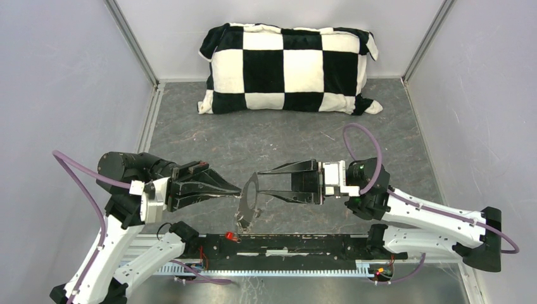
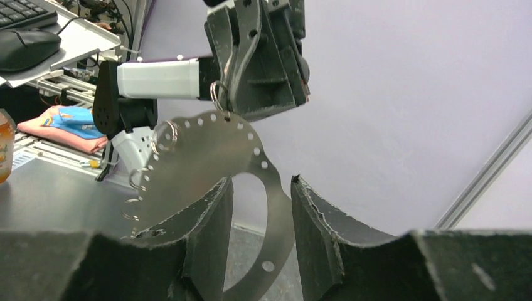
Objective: Put the keys on the keyring
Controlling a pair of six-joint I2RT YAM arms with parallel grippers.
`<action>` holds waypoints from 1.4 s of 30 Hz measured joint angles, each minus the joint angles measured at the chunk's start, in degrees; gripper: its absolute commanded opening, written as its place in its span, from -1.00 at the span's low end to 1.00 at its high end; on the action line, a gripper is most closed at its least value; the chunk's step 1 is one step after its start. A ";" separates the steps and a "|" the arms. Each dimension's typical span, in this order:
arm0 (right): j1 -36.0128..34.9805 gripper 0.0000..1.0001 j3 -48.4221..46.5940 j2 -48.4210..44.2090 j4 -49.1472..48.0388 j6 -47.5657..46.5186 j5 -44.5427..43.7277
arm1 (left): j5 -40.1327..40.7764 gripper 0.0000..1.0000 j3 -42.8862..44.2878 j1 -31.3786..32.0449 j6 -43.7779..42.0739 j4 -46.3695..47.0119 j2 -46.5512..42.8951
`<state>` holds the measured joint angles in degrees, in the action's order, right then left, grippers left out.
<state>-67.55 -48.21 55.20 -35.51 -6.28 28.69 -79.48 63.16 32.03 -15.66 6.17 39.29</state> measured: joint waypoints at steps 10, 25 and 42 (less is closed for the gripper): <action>-1.95 -0.12 -3.32 3.45 -4.42 -0.66 1.05 | 3.15 -0.96 -0.87 0.59 1.11 0.00 0.98; -2.49 -0.73 -3.54 4.90 -5.66 -1.53 0.74 | 7.65 -0.96 -3.04 0.72 1.49 -0.15 1.53; -2.54 -0.99 -16.06 6.97 24.13 -7.28 -6.47 | 16.24 -0.27 -0.11 0.74 -20.13 -27.56 0.87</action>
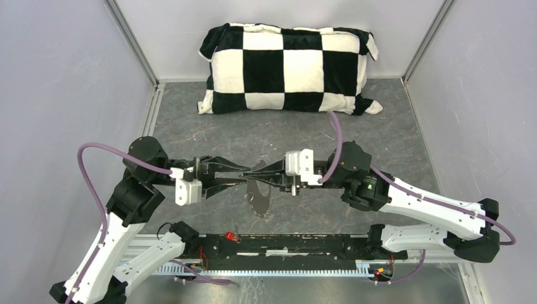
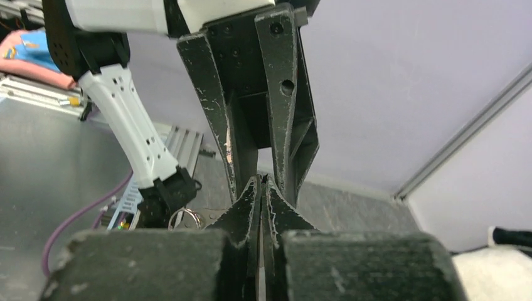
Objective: Put the keys on the keyring
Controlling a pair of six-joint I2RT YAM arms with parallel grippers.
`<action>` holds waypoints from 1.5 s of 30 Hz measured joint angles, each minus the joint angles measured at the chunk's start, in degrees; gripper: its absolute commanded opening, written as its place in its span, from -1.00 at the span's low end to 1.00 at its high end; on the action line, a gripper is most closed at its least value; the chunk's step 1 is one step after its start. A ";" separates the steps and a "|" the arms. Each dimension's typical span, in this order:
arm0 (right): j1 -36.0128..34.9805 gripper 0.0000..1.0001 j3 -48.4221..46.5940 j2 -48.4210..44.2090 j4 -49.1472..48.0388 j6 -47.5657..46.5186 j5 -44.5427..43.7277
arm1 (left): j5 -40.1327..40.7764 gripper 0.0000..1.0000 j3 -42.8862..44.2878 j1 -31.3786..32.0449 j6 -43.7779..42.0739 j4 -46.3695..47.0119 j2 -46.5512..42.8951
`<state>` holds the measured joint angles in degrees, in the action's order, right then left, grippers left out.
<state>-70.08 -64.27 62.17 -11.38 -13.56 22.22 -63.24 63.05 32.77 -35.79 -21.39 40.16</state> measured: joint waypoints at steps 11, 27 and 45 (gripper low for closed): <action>-0.35 -0.99 -5.03 2.47 18.25 -3.96 -6.36 | 5.75 -0.39 1.66 0.00 -10.86 -16.15 0.87; -1.95 -0.99 -8.66 6.03 25.97 -6.38 -10.19 | 8.96 -0.29 3.45 0.00 -15.56 -24.26 2.58; -2.95 -0.99 -9.53 6.40 25.00 -6.23 -13.14 | 16.15 -0.24 1.49 0.00 -9.66 -22.99 0.26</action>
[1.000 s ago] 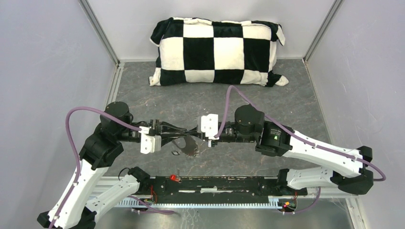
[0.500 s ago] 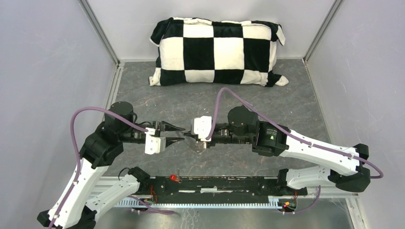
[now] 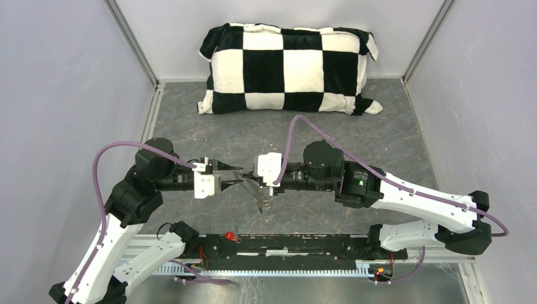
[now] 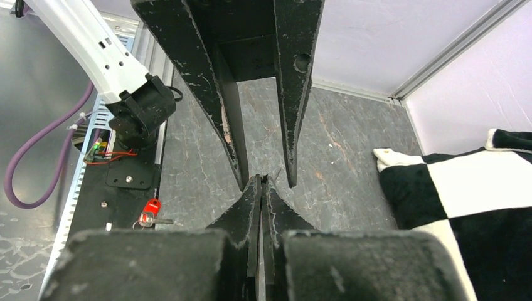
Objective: Put the keys on the keyring
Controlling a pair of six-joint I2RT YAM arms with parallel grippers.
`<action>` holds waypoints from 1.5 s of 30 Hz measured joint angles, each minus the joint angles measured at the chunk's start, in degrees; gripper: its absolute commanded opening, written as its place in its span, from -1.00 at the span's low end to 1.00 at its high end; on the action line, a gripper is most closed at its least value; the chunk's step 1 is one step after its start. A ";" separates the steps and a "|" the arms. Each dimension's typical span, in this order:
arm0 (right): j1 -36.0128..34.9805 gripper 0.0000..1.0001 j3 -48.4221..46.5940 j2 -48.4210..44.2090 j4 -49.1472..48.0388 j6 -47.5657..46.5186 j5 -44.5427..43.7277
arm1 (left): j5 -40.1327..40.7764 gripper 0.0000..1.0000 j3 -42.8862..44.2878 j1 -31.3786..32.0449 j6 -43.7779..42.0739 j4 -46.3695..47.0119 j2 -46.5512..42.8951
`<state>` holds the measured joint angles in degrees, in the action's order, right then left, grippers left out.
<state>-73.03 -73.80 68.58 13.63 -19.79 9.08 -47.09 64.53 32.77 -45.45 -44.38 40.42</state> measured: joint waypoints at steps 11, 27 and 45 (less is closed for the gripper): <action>-0.04 -0.99 0.00 0.02 -1.18 0.44 -0.20 | -1.88 -0.38 -0.24 0.00 4.44 1.92 -1.55; -0.48 -0.77 0.04 0.68 -0.20 1.46 0.39 | -4.02 -0.96 -2.12 -0.13 3.43 2.97 -1.07; -0.48 -0.25 25.66 -21.73 -25.27 1.97 -2.08 | -21.22 -0.96 -3.96 0.00 -9.57 12.81 -3.04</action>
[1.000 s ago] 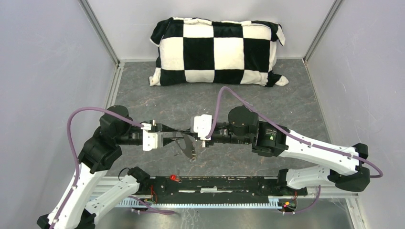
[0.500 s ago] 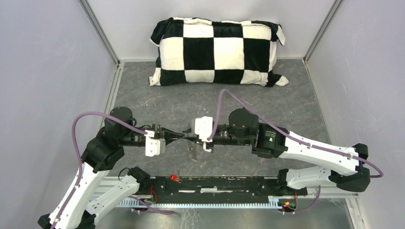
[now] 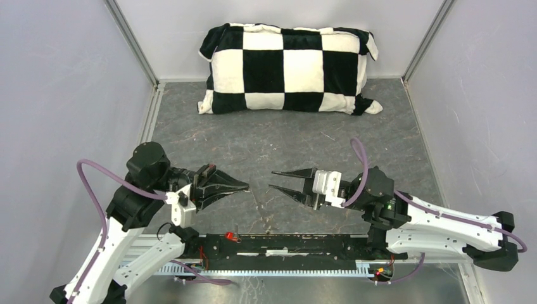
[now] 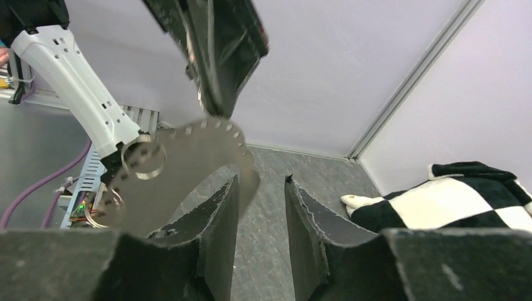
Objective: Put the keys on the keyring
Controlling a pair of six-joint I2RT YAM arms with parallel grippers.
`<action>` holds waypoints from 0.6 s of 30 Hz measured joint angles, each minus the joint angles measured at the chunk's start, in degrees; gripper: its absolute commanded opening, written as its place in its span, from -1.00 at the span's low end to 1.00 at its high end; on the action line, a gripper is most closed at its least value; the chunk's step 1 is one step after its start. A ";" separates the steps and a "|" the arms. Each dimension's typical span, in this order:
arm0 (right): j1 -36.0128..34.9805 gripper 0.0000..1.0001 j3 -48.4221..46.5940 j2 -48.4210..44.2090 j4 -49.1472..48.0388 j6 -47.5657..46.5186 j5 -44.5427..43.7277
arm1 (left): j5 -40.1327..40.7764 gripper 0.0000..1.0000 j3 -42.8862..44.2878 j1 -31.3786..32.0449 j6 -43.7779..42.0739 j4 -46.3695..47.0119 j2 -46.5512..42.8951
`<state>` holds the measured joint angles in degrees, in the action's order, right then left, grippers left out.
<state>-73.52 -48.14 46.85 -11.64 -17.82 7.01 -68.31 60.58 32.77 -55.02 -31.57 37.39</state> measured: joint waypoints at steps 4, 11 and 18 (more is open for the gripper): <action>0.00 -0.27 2.99 -0.33 -3.45 0.07 1.51 | -4.57 -0.96 0.90 0.00 6.38 9.84 0.87; 0.00 -0.32 5.66 -2.54 -10.91 1.29 6.12 | -10.27 -0.96 2.05 0.00 15.06 20.44 1.05; 0.00 -0.34 5.64 -0.98 -17.99 2.93 10.58 | -13.07 -0.96 2.43 0.00 19.08 24.96 1.27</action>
<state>-73.52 -42.50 45.87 -29.63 -14.90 17.58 -81.38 63.00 32.77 -35.94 -6.61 38.65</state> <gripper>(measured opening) 0.336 0.032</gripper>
